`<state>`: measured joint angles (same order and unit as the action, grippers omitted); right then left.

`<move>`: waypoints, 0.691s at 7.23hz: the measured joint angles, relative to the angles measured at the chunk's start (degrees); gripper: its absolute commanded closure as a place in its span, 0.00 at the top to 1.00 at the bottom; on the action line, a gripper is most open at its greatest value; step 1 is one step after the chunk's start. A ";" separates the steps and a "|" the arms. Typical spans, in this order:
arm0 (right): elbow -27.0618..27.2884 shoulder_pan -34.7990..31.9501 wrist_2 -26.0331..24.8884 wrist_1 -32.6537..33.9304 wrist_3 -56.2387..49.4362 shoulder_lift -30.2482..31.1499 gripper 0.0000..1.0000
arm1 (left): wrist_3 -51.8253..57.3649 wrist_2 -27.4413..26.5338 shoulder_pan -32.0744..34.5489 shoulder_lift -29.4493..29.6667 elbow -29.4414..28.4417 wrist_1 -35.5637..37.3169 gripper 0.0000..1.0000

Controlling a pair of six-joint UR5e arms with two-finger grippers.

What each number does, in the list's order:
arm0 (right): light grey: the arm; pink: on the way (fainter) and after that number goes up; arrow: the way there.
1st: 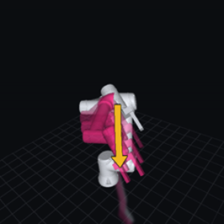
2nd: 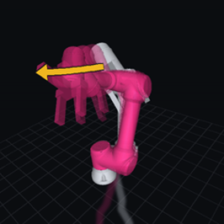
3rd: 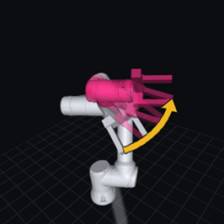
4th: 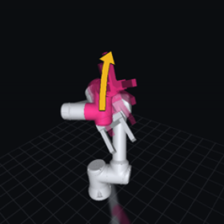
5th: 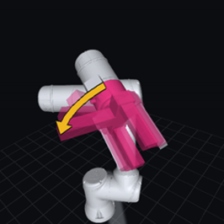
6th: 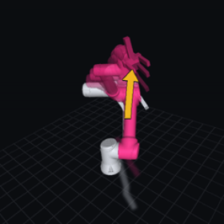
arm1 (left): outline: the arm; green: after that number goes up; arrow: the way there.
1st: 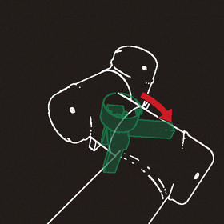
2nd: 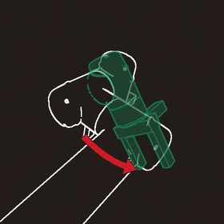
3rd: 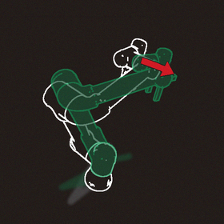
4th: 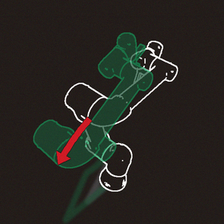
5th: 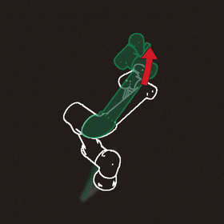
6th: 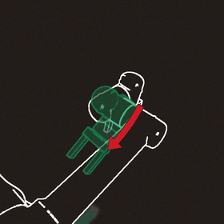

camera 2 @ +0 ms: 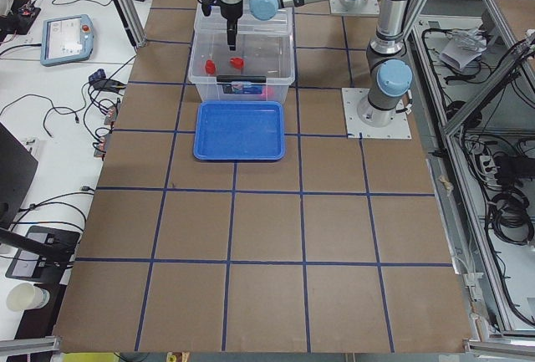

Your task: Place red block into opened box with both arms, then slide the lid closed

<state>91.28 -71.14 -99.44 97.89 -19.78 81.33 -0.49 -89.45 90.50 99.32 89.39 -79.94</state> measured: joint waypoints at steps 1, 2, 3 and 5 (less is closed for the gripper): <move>0.34 0.40 -0.40 1.01 -0.15 -0.35 1.00 | 0.04 -0.01 0.06 -1.61 -3.55 -5.50 1.00; 0.59 1.26 -0.64 1.91 -0.45 -0.65 1.00 | 0.07 -0.06 -0.15 -2.87 -6.69 -10.63 1.00; 0.97 2.37 -0.77 2.61 -0.59 -0.97 1.00 | 0.28 -0.22 -0.19 -3.95 -8.86 -14.35 1.00; 2.90 5.06 -0.70 4.63 -0.67 -1.68 1.00 | 0.89 0.31 0.80 -6.30 -9.04 -16.68 1.00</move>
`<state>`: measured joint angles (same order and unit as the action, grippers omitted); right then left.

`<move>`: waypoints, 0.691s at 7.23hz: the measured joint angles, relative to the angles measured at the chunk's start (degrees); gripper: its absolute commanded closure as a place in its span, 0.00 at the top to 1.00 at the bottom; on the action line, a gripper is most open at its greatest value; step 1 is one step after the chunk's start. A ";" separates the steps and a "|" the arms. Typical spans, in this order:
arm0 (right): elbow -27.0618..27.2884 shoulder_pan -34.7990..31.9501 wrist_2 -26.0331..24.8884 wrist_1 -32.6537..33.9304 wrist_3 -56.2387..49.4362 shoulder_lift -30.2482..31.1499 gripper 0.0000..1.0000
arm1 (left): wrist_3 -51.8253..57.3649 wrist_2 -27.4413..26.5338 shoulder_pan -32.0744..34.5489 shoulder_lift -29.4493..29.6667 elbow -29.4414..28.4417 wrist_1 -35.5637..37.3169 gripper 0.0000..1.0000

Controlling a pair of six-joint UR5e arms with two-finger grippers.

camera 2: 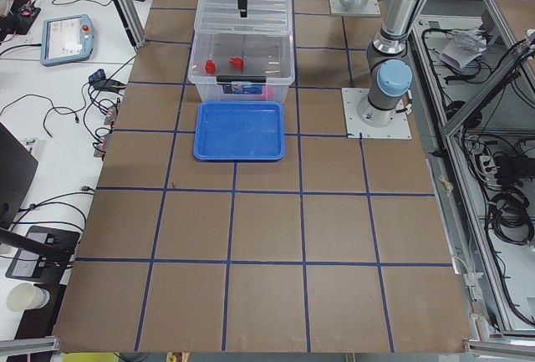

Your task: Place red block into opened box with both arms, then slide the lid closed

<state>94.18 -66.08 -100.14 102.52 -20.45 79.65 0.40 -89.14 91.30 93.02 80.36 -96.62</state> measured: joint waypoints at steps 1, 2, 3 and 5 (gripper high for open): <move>1.33 0.61 0.23 0.76 0.22 -0.08 1.00 | 0.16 0.41 0.43 -0.43 1.42 -0.07 1.00; 2.20 0.68 0.49 1.56 0.51 -0.06 1.00 | 0.27 0.56 0.67 -0.77 3.12 -0.05 1.00; 2.57 0.48 0.73 2.18 0.62 -0.10 1.00 | 0.46 0.61 0.76 -1.07 3.91 0.00 1.00; 2.73 -0.86 0.96 2.51 0.73 -0.24 1.00 | 1.42 0.57 0.76 -1.96 3.77 0.12 1.00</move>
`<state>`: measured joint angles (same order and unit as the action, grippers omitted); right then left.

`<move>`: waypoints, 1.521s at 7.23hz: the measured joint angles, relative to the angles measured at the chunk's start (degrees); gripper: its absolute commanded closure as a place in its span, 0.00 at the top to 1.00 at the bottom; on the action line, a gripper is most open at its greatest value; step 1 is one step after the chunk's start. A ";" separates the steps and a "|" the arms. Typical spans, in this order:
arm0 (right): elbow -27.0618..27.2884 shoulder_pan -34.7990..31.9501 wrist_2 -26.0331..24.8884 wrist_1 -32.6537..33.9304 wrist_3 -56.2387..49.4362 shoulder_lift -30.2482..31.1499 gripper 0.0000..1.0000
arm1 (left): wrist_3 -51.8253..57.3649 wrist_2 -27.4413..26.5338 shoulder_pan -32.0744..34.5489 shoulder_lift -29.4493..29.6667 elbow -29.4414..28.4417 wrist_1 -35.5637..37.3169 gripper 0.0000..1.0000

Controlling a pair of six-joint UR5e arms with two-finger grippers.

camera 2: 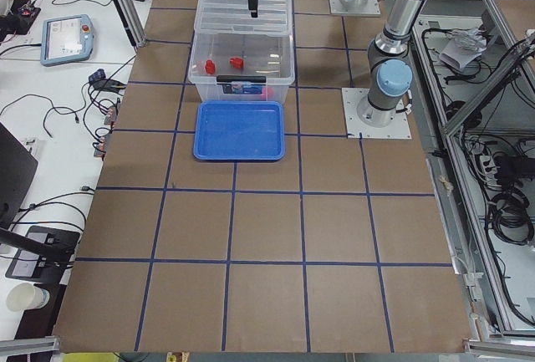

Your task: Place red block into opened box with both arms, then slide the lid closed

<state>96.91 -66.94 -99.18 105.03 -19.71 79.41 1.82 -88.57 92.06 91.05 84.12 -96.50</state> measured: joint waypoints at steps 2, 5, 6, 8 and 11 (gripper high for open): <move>0.03 -2.45 0.03 -0.07 1.47 -0.09 1.00 | 0.39 -0.08 -0.45 -0.59 0.12 0.07 1.00; 0.03 -7.39 0.02 -0.40 6.61 -0.21 1.00 | 0.45 -0.05 -0.65 -0.60 0.37 0.22 1.00; 0.03 -9.59 -0.02 -0.38 9.08 -0.25 1.00 | 0.44 -0.13 -0.66 -0.59 0.50 0.27 1.00; 0.03 -13.10 -0.01 -0.49 13.15 -0.28 1.00 | 0.31 -0.49 -0.66 -0.55 0.59 1.27 1.00; 0.01 -18.17 1.93 -0.57 18.85 -0.33 1.00 | 0.22 -0.63 -0.66 -0.48 0.75 2.58 1.00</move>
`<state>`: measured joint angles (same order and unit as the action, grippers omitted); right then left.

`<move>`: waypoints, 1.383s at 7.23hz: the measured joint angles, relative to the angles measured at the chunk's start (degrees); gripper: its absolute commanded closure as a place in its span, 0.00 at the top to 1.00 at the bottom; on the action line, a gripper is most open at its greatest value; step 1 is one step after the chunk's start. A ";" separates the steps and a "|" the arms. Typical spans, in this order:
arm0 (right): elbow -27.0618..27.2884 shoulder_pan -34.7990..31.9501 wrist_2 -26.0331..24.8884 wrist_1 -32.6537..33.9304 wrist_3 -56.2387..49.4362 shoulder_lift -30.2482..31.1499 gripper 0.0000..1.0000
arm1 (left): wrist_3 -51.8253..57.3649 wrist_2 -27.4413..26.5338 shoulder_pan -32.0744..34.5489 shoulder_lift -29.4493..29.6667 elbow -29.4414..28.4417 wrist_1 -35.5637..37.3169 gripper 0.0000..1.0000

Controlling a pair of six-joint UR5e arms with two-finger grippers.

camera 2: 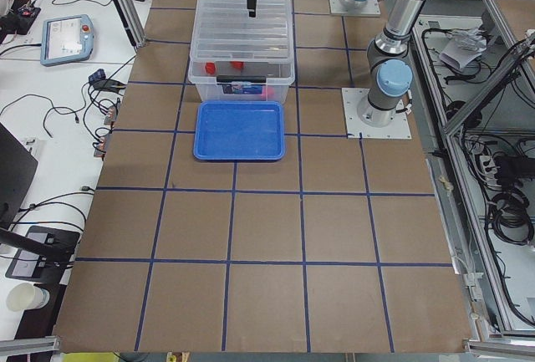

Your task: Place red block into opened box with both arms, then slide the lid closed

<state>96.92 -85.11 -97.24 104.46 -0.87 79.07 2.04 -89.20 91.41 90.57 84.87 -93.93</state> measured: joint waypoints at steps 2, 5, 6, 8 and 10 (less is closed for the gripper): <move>0.02 -1.24 1.59 0.00 0.75 0.02 1.00 | 0.05 -0.01 0.00 0.04 0.02 0.12 1.00; -0.27 -1.95 1.88 0.06 0.75 0.16 1.00 | 0.07 -0.03 0.00 -0.10 0.10 0.15 1.00; -0.86 -1.64 2.21 -0.28 0.71 0.66 1.00 | 0.07 -0.06 0.00 -0.12 0.11 0.17 1.00; -4.14 -0.69 3.57 -2.74 0.84 2.34 1.00 | 0.07 -0.11 0.00 -0.16 0.14 0.29 1.00; -6.69 -0.87 3.82 -8.10 3.33 5.17 1.00 | 0.07 -0.17 0.00 -0.21 0.14 0.53 1.00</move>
<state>90.23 -85.98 -93.42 96.36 2.46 84.24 2.11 -89.37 91.41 90.36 85.01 -93.40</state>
